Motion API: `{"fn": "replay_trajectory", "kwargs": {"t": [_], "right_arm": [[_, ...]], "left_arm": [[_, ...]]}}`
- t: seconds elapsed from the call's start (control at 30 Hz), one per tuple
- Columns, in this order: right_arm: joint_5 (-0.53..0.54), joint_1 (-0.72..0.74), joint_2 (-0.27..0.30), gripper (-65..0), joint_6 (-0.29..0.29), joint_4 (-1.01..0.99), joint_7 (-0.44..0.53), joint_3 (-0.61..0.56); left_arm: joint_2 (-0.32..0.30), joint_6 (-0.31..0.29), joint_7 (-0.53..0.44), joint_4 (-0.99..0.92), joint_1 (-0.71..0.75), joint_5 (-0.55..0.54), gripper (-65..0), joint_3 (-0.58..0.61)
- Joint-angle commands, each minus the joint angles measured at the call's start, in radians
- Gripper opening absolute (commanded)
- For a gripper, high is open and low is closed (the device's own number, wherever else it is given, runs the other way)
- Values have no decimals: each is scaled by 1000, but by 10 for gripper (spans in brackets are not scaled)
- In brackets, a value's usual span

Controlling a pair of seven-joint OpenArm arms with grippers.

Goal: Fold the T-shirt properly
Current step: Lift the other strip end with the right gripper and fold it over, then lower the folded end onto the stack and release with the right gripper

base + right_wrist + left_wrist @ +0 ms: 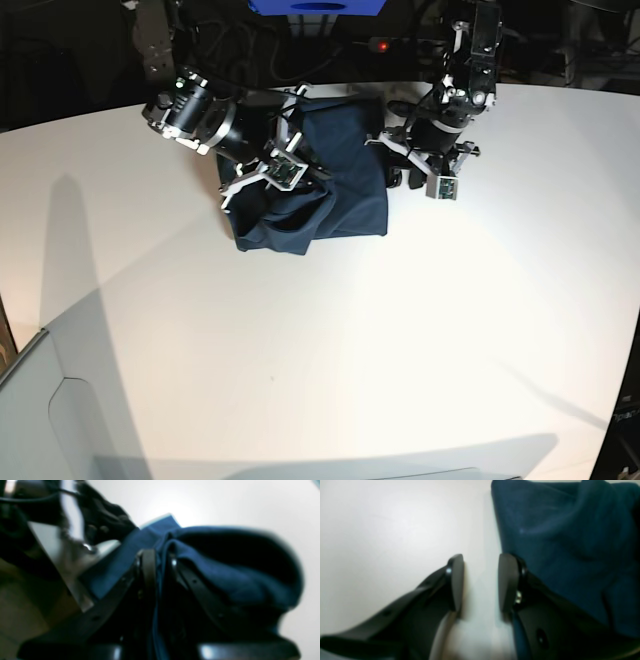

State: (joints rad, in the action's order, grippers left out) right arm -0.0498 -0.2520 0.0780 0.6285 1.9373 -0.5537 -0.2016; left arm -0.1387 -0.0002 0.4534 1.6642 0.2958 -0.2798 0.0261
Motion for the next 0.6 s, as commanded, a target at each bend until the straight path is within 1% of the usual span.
{"fn": "replay_trajectory", "kwargs": {"t": [0.0, 0.17, 0.33, 0.57], "right_arm": [[11, 18, -1, -650, 12, -8, 19, -17], [11, 76, -1, -650, 11, -98, 19, -98], [11, 119, -1, -650, 11, -183, 21, -106], [11, 141, 1, -647, 11, -187, 16, -108]], "left_arm": [[-2, -1, -6, 20, 1, -3, -424, 1], [-2, 1, -6, 20, 9, -3, -424, 1], [-2, 1, -6, 23, 13, -3, -424, -1], [-2, 2, -6, 40, 19, -3, -424, -4]]}}
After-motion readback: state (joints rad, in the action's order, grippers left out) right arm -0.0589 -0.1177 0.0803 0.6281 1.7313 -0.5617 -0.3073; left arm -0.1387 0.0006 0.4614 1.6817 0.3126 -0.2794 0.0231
